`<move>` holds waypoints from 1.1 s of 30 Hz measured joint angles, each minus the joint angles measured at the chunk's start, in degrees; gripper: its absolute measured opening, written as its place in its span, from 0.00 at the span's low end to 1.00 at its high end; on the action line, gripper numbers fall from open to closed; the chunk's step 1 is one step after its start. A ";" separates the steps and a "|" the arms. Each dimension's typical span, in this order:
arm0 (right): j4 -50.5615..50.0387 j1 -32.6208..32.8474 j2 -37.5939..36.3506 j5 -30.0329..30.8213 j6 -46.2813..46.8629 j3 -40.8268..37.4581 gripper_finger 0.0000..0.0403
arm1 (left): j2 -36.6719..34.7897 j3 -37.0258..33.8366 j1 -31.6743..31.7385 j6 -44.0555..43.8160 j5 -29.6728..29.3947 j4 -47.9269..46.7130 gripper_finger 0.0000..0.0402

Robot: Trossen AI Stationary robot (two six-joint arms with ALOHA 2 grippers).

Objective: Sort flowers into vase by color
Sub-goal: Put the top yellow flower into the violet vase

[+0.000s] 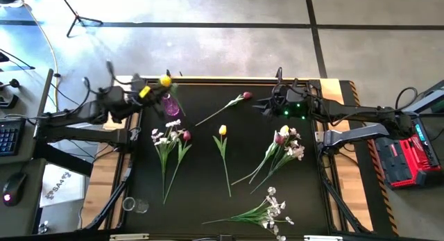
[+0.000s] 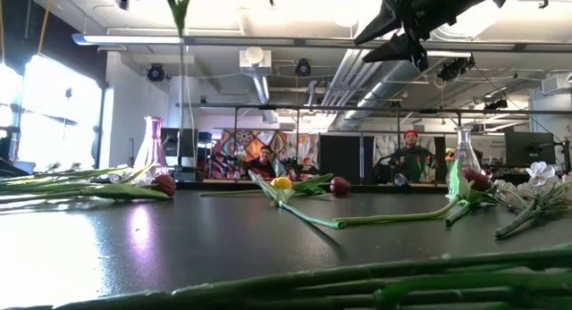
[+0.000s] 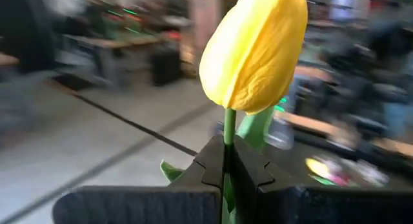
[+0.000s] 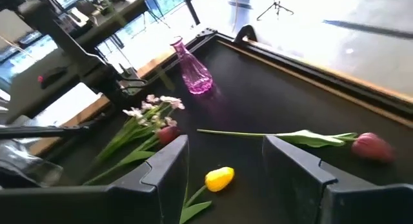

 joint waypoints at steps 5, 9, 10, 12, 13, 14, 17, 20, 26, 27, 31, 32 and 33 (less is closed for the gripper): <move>0.21 0.12 0.00 -2.01 1.30 0.00 0.47 | -0.97 3.08 0.13 5.01 -11.96 0.04 0.00; 0.43 1.06 0.00 -1.16 1.54 0.00 0.47 | 0.03 5.45 1.05 6.55 -18.56 0.10 0.00; 0.52 1.36 0.00 -0.82 1.48 0.00 0.47 | 0.34 6.14 1.54 6.55 -19.39 0.14 0.00; 0.50 1.88 0.00 -0.02 1.47 0.00 0.47 | 0.89 7.27 2.75 6.75 -19.82 0.12 0.00; 0.50 2.14 0.00 0.38 1.45 0.00 0.47 | 1.11 7.71 3.37 6.81 -19.72 0.02 0.00; 0.50 2.33 0.00 0.79 1.45 0.00 0.47 | 1.26 7.92 3.94 6.84 -19.39 -0.01 0.00; 0.47 2.64 0.00 1.56 1.25 0.00 0.47 | 1.40 7.94 5.22 5.58 -18.50 -1.55 0.00; 0.43 2.64 0.00 2.29 1.26 0.00 0.47 | 1.54 7.94 6.18 1.26 -17.41 -5.38 0.00; 0.21 2.64 0.00 3.02 1.14 0.00 0.47 | 1.89 7.91 6.58 -3.39 -16.67 -10.28 0.00; 0.21 2.64 0.00 3.12 1.13 0.00 0.47 | 1.98 7.91 6.58 -3.41 -16.79 -10.94 0.00; 0.21 2.64 0.00 3.25 1.11 0.00 0.47 | 2.50 7.20 6.58 -5.11 -17.09 -14.02 0.00; 0.17 2.64 0.00 3.57 1.27 0.00 0.47 | 2.54 6.55 6.58 -6.11 -17.11 -14.40 0.00; 0.08 2.64 0.06 4.23 1.97 0.00 0.47 | 2.72 5.93 6.64 -7.61 -17.22 -14.75 0.01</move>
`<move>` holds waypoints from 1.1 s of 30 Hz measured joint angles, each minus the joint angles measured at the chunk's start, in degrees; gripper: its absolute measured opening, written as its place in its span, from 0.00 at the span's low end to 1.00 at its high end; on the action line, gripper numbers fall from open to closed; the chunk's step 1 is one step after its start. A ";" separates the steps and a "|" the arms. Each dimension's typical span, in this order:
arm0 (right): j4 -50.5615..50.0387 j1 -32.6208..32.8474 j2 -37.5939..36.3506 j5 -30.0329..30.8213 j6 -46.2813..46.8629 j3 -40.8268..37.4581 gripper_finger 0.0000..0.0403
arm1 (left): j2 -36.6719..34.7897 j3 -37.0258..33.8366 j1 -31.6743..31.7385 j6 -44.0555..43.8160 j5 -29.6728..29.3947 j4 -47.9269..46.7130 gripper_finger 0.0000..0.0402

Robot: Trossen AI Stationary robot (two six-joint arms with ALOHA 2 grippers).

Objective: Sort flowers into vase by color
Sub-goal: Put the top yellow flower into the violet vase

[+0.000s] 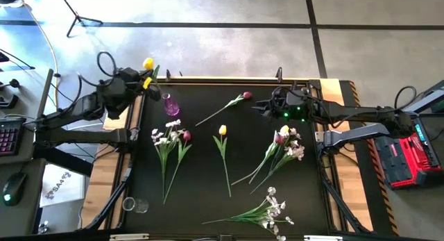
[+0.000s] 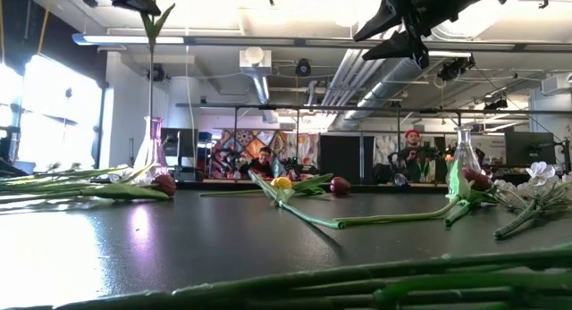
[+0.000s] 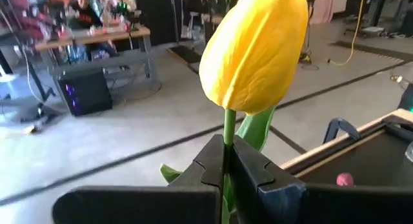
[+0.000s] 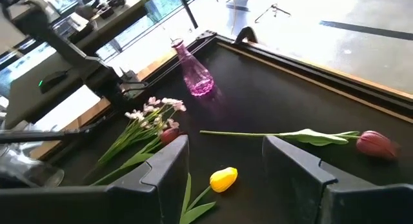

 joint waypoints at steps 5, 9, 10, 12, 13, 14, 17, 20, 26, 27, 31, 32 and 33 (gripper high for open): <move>-1.78 0.00 1.87 1.03 4.65 0.00 0.47 | 1.48 -1.36 2.21 -11.36 -0.12 -6.04 0.10; -3.15 0.41 5.29 0.71 8.30 0.00 0.47 | 3.09 -1.45 4.63 -15.32 2.26 -8.98 0.22; -3.08 0.57 6.27 0.59 8.93 0.00 0.47 | 3.42 -1.45 5.35 -15.42 3.35 -9.00 0.26; -2.88 1.03 8.07 0.39 10.40 0.00 0.47 | 3.71 -1.33 6.63 -15.41 5.29 -8.99 0.32; -2.90 1.21 8.86 0.36 11.46 0.00 0.47 | 3.84 -1.01 7.21 -15.41 6.16 -8.99 0.35; -2.99 1.37 9.61 0.24 12.43 0.00 0.47 | 3.96 -0.46 7.80 -15.34 7.02 -9.00 0.38; -3.77 1.45 11.38 -3.07 13.38 0.00 0.47 | 4.32 2.40 9.44 -14.08 9.53 -10.72 0.45; -6.52 0.92 12.64 -6.43 14.57 0.00 0.47 | 5.20 7.37 12.50 -16.43 10.96 -16.45 0.51; -11.19 -0.31 13.11 -7.89 16.01 0.00 0.47 | 8.23 11.89 18.73 -19.77 20.06 -26.64 0.61; -11.35 -0.46 13.11 -7.91 16.01 0.00 0.47 | 8.91 11.72 19.40 -19.81 21.87 -27.08 0.63; -11.35 -0.81 13.11 -7.94 15.89 0.00 0.47 | 11.64 11.63 20.29 -19.78 26.71 -27.72 0.67; -11.36 -0.81 13.09 -7.94 15.80 0.00 0.47 | 11.95 11.64 20.28 -19.80 27.10 -27.23 0.68; -11.40 -0.81 13.09 -8.03 15.79 0.00 0.47 | 12.04 11.64 20.29 -19.81 27.28 -26.56 0.68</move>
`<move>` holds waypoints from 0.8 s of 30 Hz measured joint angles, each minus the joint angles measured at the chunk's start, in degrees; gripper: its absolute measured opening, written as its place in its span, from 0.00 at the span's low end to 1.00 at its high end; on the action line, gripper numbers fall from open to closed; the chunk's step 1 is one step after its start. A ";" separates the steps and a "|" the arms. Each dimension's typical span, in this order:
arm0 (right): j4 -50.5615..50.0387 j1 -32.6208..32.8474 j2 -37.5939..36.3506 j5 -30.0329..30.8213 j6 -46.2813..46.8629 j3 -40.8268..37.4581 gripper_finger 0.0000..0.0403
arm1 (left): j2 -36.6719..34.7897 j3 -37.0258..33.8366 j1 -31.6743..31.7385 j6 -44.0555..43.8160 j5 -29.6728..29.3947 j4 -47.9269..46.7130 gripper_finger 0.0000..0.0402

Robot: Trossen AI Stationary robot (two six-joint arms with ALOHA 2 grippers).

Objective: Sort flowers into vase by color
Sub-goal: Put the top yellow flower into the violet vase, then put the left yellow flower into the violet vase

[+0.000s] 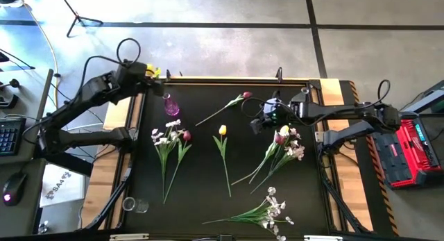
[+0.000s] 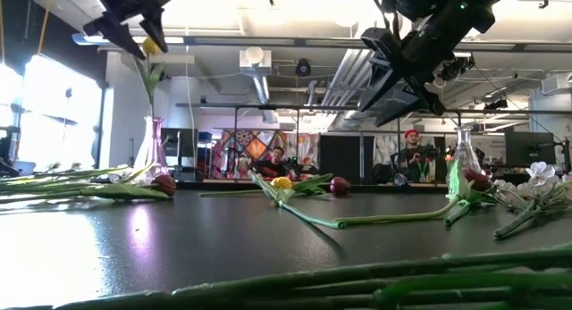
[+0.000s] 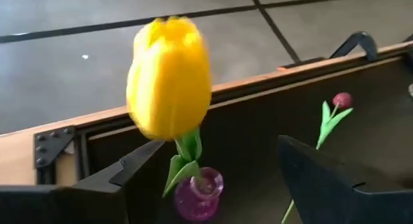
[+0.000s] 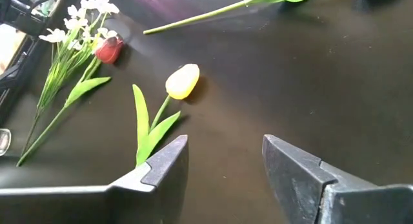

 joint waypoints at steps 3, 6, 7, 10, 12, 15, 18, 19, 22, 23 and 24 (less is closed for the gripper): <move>-0.18 0.01 0.00 -0.88 0.20 0.00 0.47 | -0.13 1.13 0.00 0.81 0.06 1.13 0.68; -1.56 0.02 0.00 -2.19 0.50 0.00 0.47 | -0.17 5.13 0.08 4.32 -2.44 0.67 0.68; -2.26 0.02 0.00 -2.79 1.10 0.00 0.47 | -0.19 6.62 0.26 5.71 -3.33 0.43 0.68; -4.72 0.02 0.00 -5.13 1.27 0.00 0.47 | -0.21 10.67 0.86 7.46 -3.91 0.29 0.68; -5.95 0.02 0.01 -5.97 1.66 0.00 0.47 | -0.09 12.51 1.01 7.44 -3.49 -0.36 0.68; -4.29 0.04 1.41 -6.60 4.60 0.00 0.47 | -0.06 13.10 0.51 6.77 -0.82 -0.96 0.68; 5.87 0.55 6.35 -10.02 7.10 0.01 0.47 | 0.11 13.10 -1.06 5.59 1.64 -1.09 0.68; 10.37 0.86 8.73 -11.37 7.78 0.05 0.47 | 0.11 13.10 -1.67 5.58 1.83 -1.06 0.68; 19.02 1.53 16.30 -14.63 10.65 1.33 0.47 | 0.07 13.10 -3.67 5.22 1.73 -1.06 0.68; 19.68 1.53 18.76 -15.02 11.07 2.43 0.47 | 0.07 13.10 -4.40 4.77 1.75 -1.06 0.68; 19.64 1.47 21.13 -15.02 11.15 3.77 0.47 | 0.07 13.10 -5.20 4.15 1.75 -1.06 0.68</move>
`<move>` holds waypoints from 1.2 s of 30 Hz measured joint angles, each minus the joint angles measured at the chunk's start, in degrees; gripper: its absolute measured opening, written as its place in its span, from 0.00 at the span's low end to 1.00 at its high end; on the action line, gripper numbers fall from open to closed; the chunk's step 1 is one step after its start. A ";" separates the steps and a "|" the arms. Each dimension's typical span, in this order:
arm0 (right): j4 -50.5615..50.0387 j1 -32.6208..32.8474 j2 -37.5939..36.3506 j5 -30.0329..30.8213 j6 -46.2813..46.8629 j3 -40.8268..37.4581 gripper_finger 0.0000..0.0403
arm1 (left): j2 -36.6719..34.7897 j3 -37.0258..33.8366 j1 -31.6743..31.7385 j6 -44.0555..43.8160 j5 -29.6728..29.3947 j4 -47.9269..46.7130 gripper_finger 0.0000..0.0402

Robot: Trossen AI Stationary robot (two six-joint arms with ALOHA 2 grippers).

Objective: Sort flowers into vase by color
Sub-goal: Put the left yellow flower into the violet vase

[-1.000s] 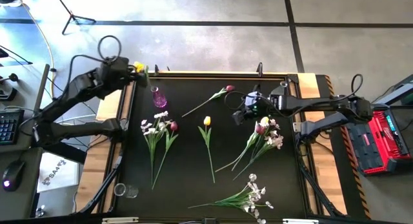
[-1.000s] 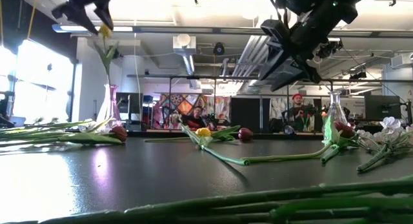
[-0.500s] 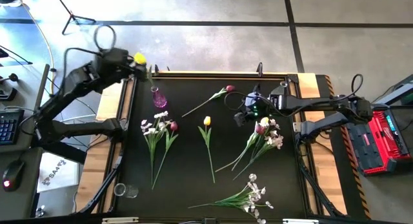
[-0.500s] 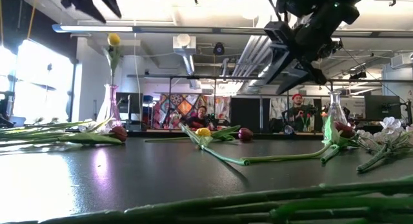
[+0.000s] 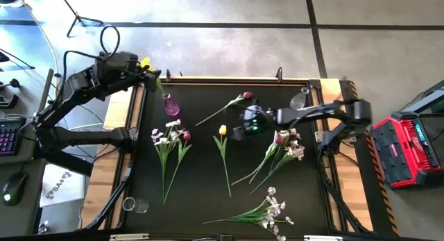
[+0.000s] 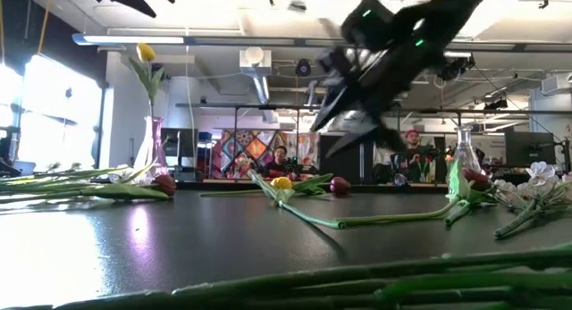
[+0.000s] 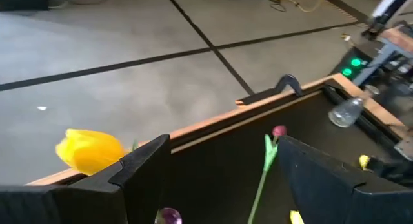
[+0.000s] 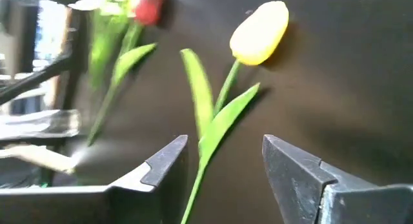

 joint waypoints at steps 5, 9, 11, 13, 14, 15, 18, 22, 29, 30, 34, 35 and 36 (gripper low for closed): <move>-0.91 -0.21 10.06 0.49 -4.17 8.05 0.47 | 0.83 0.00 -4.93 -0.26 0.36 0.11 0.68; -5.43 -0.09 15.13 -0.41 -4.93 13.89 0.47 | 2.60 0.02 -8.85 -0.69 0.46 0.18 0.68; -6.25 0.33 16.86 -0.63 -5.22 15.84 0.47 | 3.40 0.02 -10.63 -0.85 0.46 0.39 0.68; -6.44 0.79 18.23 -0.56 -5.64 17.03 0.46 | 4.59 0.04 -12.36 -1.16 0.44 0.98 0.68; -6.46 0.90 18.91 -0.27 -5.69 17.61 0.46 | 5.23 0.04 -13.14 -1.16 0.42 1.11 0.68; -6.27 0.96 19.51 -0.14 -5.84 18.00 0.45 | 5.93 0.04 -13.87 -1.18 0.44 1.06 0.68; -6.38 0.55 21.45 0.59 -5.64 18.44 0.39 | 7.75 0.04 -15.68 -1.17 0.48 1.05 0.68; -6.18 -0.08 22.72 0.48 -6.20 18.66 0.28 | 10.19 0.04 -17.49 -1.16 0.46 1.57 0.68; -6.38 -0.35 21.34 0.26 -8.00 18.42 0.02 | 14.13 0.02 -19.67 -0.52 6.24 2.45 0.68; -6.38 -0.35 20.62 0.42 -7.98 18.40 0.03 | 14.50 0.02 -19.98 -0.20 7.28 2.47 0.68; -4.00 -0.30 16.43 1.37 -9.66 18.42 0.01 | 14.95 0.02 -20.85 -0.15 7.99 2.90 0.68; -3.13 -0.18 15.29 1.88 -9.90 18.42 0.01 | 14.95 0.02 -20.98 -0.15 8.02 3.29 0.68; -1.85 -0.18 14.03 2.71 -9.95 18.42 0.01 | 14.95 0.02 -21.03 -0.08 8.01 3.85 0.68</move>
